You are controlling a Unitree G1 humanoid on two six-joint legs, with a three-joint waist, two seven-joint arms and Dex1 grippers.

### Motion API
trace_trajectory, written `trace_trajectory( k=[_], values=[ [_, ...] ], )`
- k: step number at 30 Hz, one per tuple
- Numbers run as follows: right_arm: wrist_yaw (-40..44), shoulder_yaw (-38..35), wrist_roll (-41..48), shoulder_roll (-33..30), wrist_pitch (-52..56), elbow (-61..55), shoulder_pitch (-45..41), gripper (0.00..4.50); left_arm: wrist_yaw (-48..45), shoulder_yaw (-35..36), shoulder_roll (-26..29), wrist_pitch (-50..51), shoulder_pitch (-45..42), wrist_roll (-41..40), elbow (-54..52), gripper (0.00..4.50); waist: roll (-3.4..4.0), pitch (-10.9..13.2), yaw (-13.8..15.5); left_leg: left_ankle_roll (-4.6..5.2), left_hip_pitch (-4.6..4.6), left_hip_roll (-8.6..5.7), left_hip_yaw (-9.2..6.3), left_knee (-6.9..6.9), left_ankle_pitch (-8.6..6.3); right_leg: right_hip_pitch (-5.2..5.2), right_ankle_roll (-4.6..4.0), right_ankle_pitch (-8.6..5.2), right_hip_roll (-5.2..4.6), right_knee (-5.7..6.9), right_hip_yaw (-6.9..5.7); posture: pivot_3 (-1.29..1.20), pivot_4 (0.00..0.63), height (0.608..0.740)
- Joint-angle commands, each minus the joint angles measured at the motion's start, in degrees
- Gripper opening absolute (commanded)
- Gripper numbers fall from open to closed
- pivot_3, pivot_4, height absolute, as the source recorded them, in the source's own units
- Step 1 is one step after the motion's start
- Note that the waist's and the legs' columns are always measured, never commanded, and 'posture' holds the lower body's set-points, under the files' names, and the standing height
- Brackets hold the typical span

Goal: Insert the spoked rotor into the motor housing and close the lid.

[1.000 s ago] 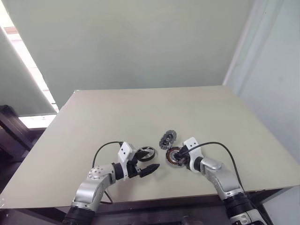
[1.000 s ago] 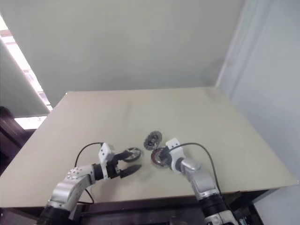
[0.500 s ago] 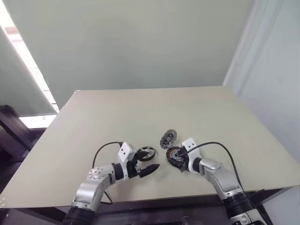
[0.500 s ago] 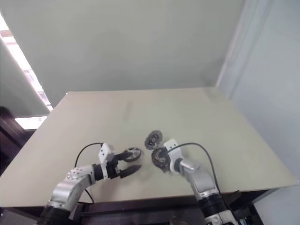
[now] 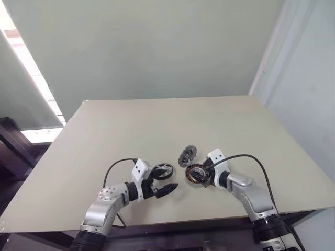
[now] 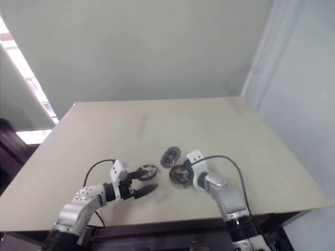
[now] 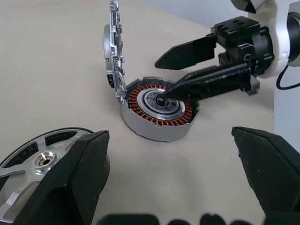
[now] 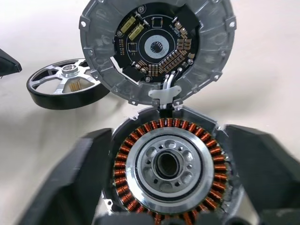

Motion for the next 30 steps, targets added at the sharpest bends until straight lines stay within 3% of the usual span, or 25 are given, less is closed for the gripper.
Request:
trace_trajectory(
  k=[1, 9, 30],
  values=[
    [-0.42, 0.29, -0.73, -0.94, 0.33, -2.81, -0.38, 2.85, -0.53, 0.02, 0.24, -0.74, -1.19, 0.05, -1.18, 4.50, 0.00, 0.00, -0.01, 0.00, 0.00, 0.00, 0.00, 0.00, 0.00, 0.00, 0.00, 0.00, 0.00, 0.00, 0.00, 0.00, 0.000, 0.740],
    [-0.21, 2.05, -1.39, -0.85, 1.46, -2.14, -0.50, 0.03, -0.46, -0.05, 0.25, -0.73, -1.22, 0.10, -1.26, 4.50, 0.00, 0.00, -0.01, 0.00, 0.00, 0.01, 0.00, -0.01, 0.00, -0.01, 0.00, 0.00, 0.01, 0.00, 0.00, 0.00, 0.000, 0.740],
    [-2.51, 3.87, -4.25, 0.91, -1.86, 5.88, -3.72, 0.03, 0.01, 0.01, 0.24, -0.41, -0.86, 0.04, -2.10, 4.50, 0.00, 0.00, -0.03, 0.00, 0.02, 0.01, 0.00, 0.00, 0.00, 0.01, 0.00, 0.00, 0.01, 0.00, 0.00, 0.00, 0.000, 0.740]
  ],
)
